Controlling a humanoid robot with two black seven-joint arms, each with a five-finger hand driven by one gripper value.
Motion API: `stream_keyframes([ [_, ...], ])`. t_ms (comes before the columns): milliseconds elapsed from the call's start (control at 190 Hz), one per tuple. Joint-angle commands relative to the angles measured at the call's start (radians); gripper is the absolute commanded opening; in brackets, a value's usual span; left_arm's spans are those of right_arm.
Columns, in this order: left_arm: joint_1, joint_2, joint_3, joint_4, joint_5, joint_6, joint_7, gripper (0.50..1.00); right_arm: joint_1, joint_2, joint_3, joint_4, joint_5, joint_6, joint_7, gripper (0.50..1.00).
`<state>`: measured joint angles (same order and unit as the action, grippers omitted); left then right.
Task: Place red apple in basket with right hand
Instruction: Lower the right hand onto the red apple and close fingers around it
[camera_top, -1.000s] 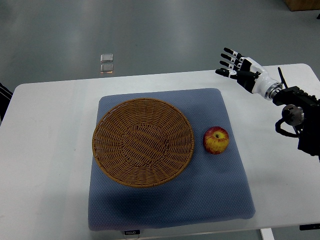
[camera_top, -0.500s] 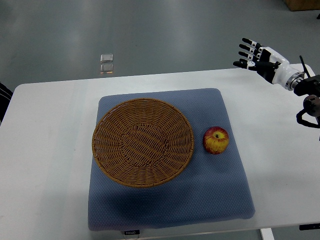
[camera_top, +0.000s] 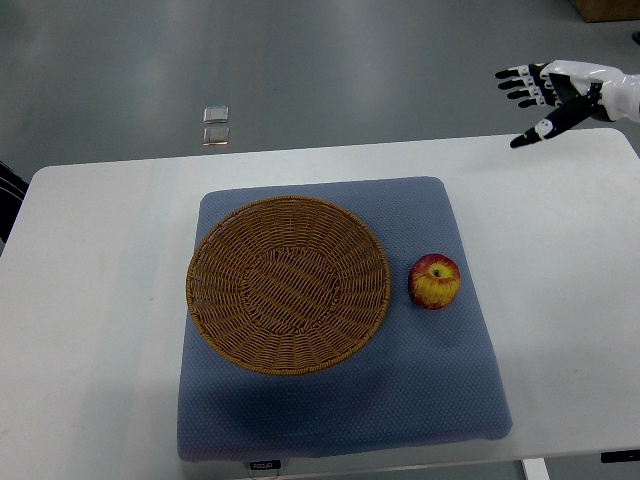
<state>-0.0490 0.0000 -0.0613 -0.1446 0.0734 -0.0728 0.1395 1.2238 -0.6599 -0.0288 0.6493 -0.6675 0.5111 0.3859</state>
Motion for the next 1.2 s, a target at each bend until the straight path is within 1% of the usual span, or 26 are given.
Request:
stream_keyframes([
  [0,0.000,0.000,0.000,0.002,0.000,-0.001,0.002,1.000,0.010,-0.154,0.001,0.393,-0.194,-0.226,-0.058,0.973],
  [5,0.000,0.000,0.000,0.002,0.000,-0.001,0.002,1.000,0.010,-0.155,0.001,0.394,-0.195,-0.226,-0.058,0.973],
  [11,0.000,0.000,0.000,0.002,0.000,0.001,0.000,1.000,0.010,-0.167,0.001,0.429,-0.211,-0.246,-0.065,0.973],
  [16,0.000,0.000,0.000,0.002,0.000,0.001,0.000,1.000,0.010,-0.167,0.001,0.429,-0.211,-0.246,-0.065,0.973],
  [42,0.000,0.000,0.000,0.002,0.000,0.001,0.000,1.000,0.010,-0.202,0.001,0.518,-0.259,-0.282,-0.082,0.973],
  [74,0.000,0.000,0.000,0.002,0.000,0.001,0.002,1.000,0.010,-0.234,0.001,0.594,-0.299,-0.295,-0.099,0.973],
  [84,0.000,0.000,0.000,0.002,0.000,0.001,0.002,1.000,0.010,-0.234,0.001,0.595,-0.299,-0.295,-0.099,0.973],
  [121,0.000,0.000,0.000,0.002,0.000,0.001,0.000,1.000,0.010,-0.268,0.001,0.670,-0.348,-0.298,-0.117,0.973],
  [226,0.000,0.000,0.000,0.000,0.000,0.001,0.002,1.000,-0.001,-0.300,-0.002,0.751,-0.422,-0.298,-0.174,0.973],
  [279,0.000,0.000,0.000,0.000,0.000,0.001,0.002,1.000,-0.001,-0.300,-0.002,0.751,-0.422,-0.298,-0.174,0.973],
  [284,0.000,0.000,0.000,0.000,0.000,0.001,0.000,1.000,-0.013,-0.296,-0.002,0.769,-0.426,-0.302,-0.197,0.973],
  [374,0.000,0.000,0.000,0.000,0.000,-0.001,0.000,1.000,-0.055,-0.274,0.000,0.783,-0.429,-0.319,-0.226,0.973],
  [442,0.001,0.000,0.000,0.000,0.000,0.001,0.002,1.000,-0.093,-0.231,-0.003,0.793,-0.449,-0.373,-0.233,0.973],
  [495,0.001,0.000,0.000,0.000,0.000,0.001,0.002,1.000,-0.093,-0.231,-0.003,0.793,-0.449,-0.373,-0.233,0.973],
  [500,0.001,0.000,0.000,0.000,0.000,-0.001,0.000,1.000,-0.128,-0.199,-0.003,0.793,-0.495,-0.400,-0.234,0.973],
  [511,0.000,0.000,0.000,0.000,0.000,0.001,0.000,1.000,-0.136,-0.195,-0.003,0.793,-0.506,-0.405,-0.234,0.973],
  [600,0.000,0.000,0.000,0.000,0.000,0.001,0.000,1.000,-0.152,-0.179,-0.002,0.791,-0.523,-0.416,-0.236,0.973],
  [842,0.001,0.000,0.000,0.000,0.000,0.001,0.000,1.000,-0.201,-0.113,-0.003,0.786,-0.544,-0.482,-0.240,0.966],
  [911,0.000,0.000,0.000,0.000,0.000,0.001,0.000,1.000,-0.213,-0.090,-0.003,0.765,-0.569,-0.503,-0.256,0.940],
  [974,0.000,0.000,0.000,0.000,0.000,0.001,0.000,1.000,-0.214,-0.087,-0.003,0.762,-0.574,-0.505,-0.256,0.938],
  [979,0.000,0.000,0.000,0.000,0.000,0.001,0.000,1.000,-0.222,-0.081,-0.003,0.756,-0.592,-0.513,-0.257,0.903],
  [1011,0.000,0.000,0.000,0.000,0.000,0.001,0.000,1.000,-0.227,-0.079,-0.005,0.756,-0.600,-0.513,-0.257,0.877],
  [1068,0.000,0.000,0.000,0.000,0.000,0.001,0.000,1.000,-0.231,-0.075,-0.003,0.754,-0.606,-0.513,-0.257,0.850],
  [1084,0.000,0.000,0.000,0.000,0.000,0.001,0.000,1.000,-0.233,-0.072,-0.003,0.751,-0.606,-0.513,-0.257,0.832],
  [1163,0.000,0.000,0.000,0.000,0.000,0.001,0.000,1.000,-0.236,-0.063,-0.005,0.740,-0.607,-0.513,-0.257,0.801],
  [1195,0.001,0.000,0.000,0.000,0.000,0.001,0.000,1.000,-0.239,-0.063,-0.005,0.736,-0.609,-0.513,-0.257,0.801],
])
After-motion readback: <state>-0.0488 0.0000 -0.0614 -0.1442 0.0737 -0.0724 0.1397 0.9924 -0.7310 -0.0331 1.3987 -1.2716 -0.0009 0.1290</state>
